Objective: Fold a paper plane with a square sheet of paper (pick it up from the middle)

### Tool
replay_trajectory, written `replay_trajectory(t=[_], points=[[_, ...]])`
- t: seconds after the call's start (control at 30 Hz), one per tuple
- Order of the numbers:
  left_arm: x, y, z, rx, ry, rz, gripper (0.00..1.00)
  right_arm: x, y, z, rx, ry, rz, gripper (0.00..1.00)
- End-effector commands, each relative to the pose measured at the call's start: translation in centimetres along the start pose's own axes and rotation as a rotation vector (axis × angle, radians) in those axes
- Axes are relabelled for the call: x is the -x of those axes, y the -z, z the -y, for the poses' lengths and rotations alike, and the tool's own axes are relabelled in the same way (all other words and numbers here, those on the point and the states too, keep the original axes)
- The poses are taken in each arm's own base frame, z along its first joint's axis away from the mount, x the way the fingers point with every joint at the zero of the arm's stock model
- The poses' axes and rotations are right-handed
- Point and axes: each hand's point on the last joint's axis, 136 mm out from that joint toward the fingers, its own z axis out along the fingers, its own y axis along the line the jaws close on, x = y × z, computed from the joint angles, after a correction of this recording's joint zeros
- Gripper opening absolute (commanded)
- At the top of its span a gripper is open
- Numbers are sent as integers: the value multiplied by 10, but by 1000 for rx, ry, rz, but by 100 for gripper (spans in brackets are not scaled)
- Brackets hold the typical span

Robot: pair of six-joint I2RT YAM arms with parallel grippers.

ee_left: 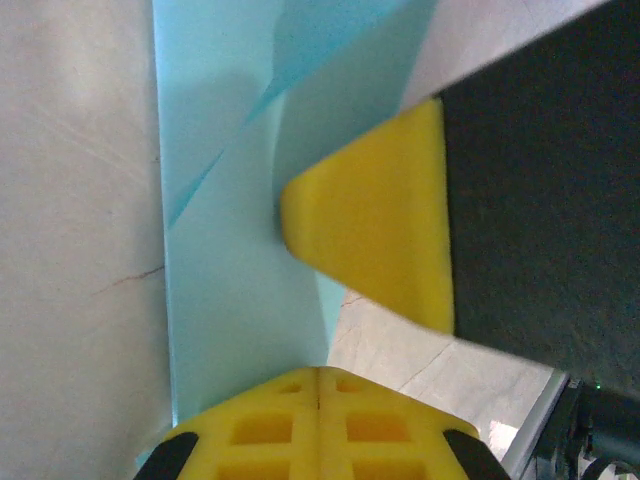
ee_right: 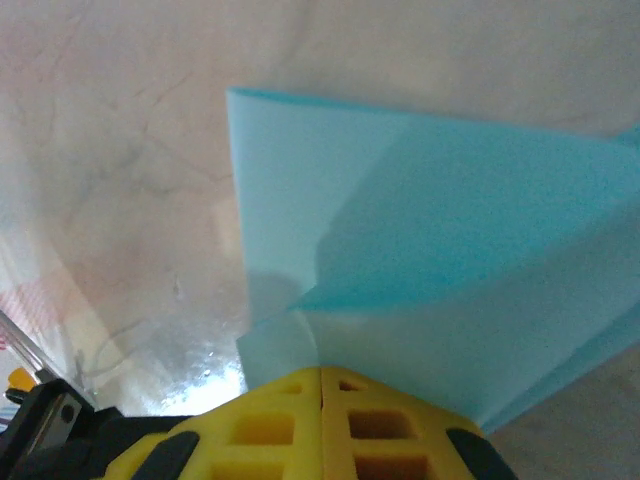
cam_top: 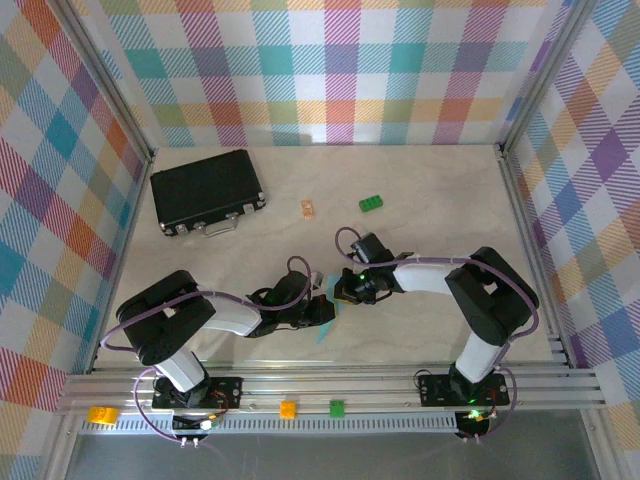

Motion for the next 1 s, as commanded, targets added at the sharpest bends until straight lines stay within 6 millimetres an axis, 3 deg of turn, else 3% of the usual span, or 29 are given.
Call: replay_trajectory(t=[0.0,0.63,0.77,0.97], points=[[-44,5,-61,187,65,-136,0,8,0,22,-18,-22,35,8],[-52,-3,-62,173,73,-170,0,66,36,56,-30,-125,169,10],[-52,-4,-61,168,74,-170,0,69,44,51,-35,-112,178,9],[-52,-4,-61,168,74,-169,0,74,70,25,15,-47,230,11]])
